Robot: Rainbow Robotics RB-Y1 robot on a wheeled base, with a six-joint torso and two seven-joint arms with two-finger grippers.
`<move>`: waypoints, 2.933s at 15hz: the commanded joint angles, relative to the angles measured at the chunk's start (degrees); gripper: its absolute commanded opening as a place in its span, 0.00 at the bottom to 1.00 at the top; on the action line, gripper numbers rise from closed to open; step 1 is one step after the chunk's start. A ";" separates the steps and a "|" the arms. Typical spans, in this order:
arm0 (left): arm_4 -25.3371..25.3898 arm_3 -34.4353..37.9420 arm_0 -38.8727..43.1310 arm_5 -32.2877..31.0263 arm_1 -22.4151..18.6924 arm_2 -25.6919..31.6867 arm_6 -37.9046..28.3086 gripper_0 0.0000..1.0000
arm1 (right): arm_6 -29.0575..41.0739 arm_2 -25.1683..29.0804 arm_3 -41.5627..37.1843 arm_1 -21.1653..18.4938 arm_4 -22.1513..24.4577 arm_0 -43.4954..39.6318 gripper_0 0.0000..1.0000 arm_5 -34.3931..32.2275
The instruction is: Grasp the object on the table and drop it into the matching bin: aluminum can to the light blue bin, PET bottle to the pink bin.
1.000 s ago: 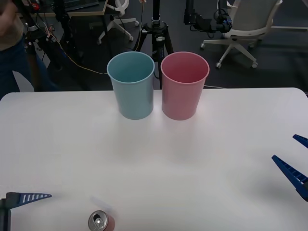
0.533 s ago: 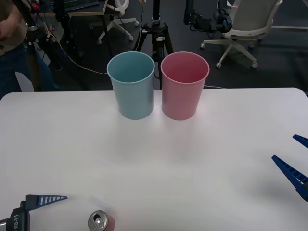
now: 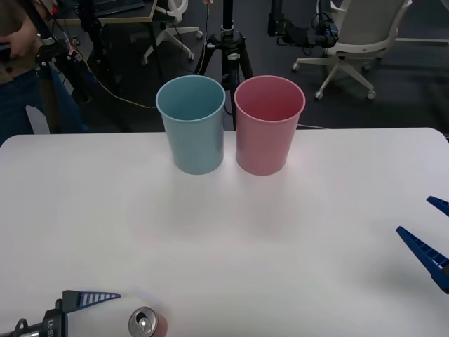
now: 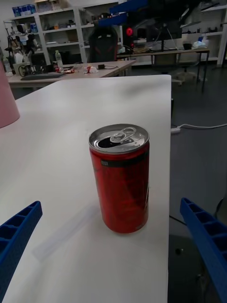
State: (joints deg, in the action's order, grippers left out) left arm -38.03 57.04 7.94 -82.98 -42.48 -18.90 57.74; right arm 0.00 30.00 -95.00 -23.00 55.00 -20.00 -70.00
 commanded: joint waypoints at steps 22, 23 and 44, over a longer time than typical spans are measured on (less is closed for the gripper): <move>-2.84 0.00 -3.11 4.40 8.11 0.00 -2.11 0.09 | 0.00 0.00 0.00 0.00 0.00 0.00 1.00 0.00; -2.75 0.00 -3.11 4.40 8.11 0.00 -2.19 0.03 | 0.00 0.00 0.00 0.00 0.00 0.00 1.00 0.00; -1.35 29.89 7.00 19.25 3.28 11.61 -28.74 0.00 | 0.00 0.00 0.00 0.00 0.00 0.00 1.00 0.00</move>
State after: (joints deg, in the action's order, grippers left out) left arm -39.25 85.41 14.73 -65.02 -39.21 -7.89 30.10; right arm 0.00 30.00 -95.00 -23.00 55.00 -20.00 -70.00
